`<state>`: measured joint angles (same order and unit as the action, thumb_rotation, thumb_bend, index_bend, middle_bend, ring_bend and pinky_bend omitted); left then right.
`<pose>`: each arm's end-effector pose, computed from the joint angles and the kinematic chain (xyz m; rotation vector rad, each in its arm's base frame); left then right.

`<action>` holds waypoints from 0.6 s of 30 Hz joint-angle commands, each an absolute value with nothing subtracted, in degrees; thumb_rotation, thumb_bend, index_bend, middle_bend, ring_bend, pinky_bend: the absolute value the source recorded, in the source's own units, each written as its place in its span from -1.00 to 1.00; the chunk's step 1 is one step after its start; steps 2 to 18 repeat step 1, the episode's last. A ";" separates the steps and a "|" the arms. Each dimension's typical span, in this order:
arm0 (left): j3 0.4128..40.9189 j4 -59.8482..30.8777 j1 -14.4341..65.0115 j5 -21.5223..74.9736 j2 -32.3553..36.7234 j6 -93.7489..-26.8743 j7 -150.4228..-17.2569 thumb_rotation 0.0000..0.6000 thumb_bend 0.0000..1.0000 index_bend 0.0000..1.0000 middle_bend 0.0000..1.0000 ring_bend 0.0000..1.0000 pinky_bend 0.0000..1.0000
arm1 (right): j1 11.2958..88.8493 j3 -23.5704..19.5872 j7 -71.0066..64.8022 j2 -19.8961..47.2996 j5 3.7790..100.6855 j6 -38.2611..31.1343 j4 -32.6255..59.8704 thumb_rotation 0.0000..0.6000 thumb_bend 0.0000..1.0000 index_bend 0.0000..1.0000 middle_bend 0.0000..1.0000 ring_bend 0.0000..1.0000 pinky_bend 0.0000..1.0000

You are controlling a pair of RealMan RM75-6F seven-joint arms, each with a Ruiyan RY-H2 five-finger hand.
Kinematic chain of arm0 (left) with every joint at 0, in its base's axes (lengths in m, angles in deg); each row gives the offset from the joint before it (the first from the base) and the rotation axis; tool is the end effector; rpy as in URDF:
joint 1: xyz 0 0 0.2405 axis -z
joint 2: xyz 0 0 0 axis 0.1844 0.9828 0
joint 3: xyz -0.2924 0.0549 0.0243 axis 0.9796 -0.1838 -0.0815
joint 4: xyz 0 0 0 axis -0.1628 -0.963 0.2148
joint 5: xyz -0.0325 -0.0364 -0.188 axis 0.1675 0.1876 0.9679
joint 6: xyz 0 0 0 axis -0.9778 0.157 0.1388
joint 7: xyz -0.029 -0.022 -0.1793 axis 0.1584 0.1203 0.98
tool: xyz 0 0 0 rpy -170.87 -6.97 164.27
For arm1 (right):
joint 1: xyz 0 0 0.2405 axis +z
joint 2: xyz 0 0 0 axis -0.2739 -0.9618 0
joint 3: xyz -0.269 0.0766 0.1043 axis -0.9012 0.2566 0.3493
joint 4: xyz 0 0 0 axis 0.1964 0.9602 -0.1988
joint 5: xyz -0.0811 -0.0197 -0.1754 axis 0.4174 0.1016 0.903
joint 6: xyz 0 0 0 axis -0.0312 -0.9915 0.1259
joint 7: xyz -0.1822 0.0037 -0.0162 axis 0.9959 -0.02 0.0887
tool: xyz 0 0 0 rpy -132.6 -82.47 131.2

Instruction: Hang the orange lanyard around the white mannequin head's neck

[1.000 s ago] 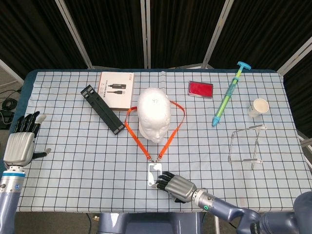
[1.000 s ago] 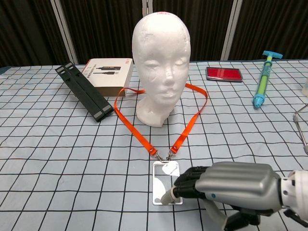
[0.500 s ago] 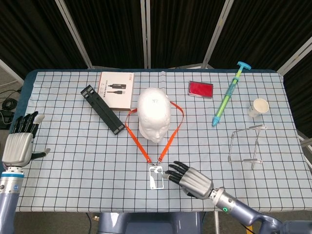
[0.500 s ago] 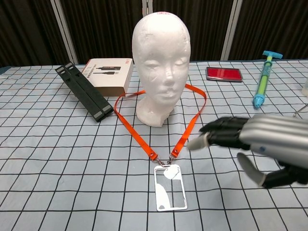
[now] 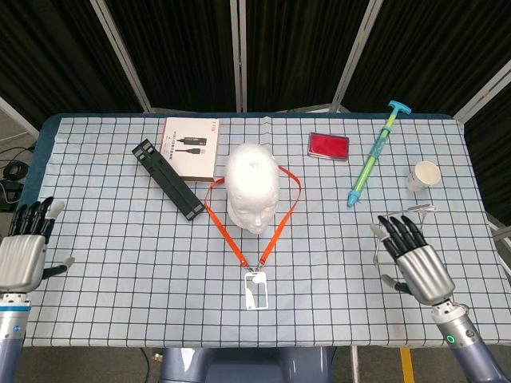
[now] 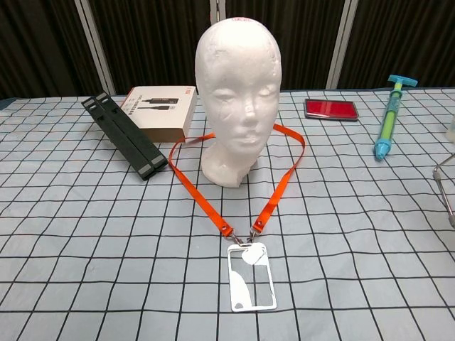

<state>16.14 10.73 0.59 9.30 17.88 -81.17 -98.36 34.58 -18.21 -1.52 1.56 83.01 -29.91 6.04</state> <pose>-0.3153 0.2583 0.1723 -1.3854 -0.8150 -0.8448 -0.2947 -0.2702 0.1429 1.6870 -0.6665 1.0670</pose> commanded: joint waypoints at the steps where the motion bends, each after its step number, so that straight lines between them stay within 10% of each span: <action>1: 15.63 10.31 -0.18 8.81 18.00 -81.63 -97.59 1.00 -1.00 -1.00 -1.00 -1.00 -1.00 | 31.10 -14.98 0.25 -1.17 76.64 -29.90 -0.90 1.00 -1.00 -1.00 -1.00 -1.00 -1.00; 18: 15.63 10.31 -0.18 8.81 18.00 -81.63 -97.59 1.00 -1.00 -1.00 -1.00 -1.00 -1.00 | 31.10 -14.98 0.25 -1.17 76.64 -29.90 -0.90 1.00 -1.00 -1.00 -1.00 -1.00 -1.00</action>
